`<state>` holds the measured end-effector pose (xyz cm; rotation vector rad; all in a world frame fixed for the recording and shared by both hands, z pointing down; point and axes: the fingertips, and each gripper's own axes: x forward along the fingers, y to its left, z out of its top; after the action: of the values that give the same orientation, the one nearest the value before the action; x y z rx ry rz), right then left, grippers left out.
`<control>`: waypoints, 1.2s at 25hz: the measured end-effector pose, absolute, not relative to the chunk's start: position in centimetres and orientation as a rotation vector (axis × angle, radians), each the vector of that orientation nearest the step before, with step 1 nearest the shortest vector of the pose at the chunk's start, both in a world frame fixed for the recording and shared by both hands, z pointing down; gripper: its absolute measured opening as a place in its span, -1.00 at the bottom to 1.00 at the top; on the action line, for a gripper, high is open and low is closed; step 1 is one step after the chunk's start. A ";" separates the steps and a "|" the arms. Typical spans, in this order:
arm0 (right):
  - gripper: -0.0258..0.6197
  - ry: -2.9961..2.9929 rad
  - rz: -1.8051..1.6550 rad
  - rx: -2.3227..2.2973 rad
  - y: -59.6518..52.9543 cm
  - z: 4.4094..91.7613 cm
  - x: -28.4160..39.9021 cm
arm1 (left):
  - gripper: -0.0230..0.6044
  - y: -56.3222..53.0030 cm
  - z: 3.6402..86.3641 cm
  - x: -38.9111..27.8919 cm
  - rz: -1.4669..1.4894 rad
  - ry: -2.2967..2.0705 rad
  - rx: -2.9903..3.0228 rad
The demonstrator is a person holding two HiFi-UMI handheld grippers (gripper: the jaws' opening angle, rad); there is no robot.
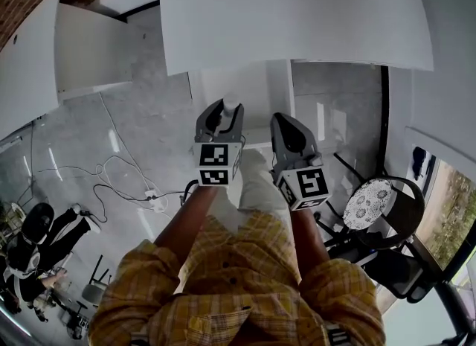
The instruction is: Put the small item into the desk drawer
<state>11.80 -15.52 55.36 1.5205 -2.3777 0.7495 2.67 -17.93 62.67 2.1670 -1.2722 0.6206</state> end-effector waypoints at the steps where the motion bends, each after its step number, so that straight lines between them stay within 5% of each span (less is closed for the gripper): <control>1: -0.92 -2.374 0.752 1.515 -15.5 55.8 11.8 | -0.42 -17.9 63.4 2.7 0.627 -1.270 2.152; 30: -0.92 -2.333 0.849 1.450 -15.2 61.7 12.0 | -0.42 -18.9 80.3 2.8 0.746 -1.197 1.750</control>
<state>12.01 -15.22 61.75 1.4498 -2.3326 0.8494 2.78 -18.93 80.26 1.7501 -1.1974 0.7456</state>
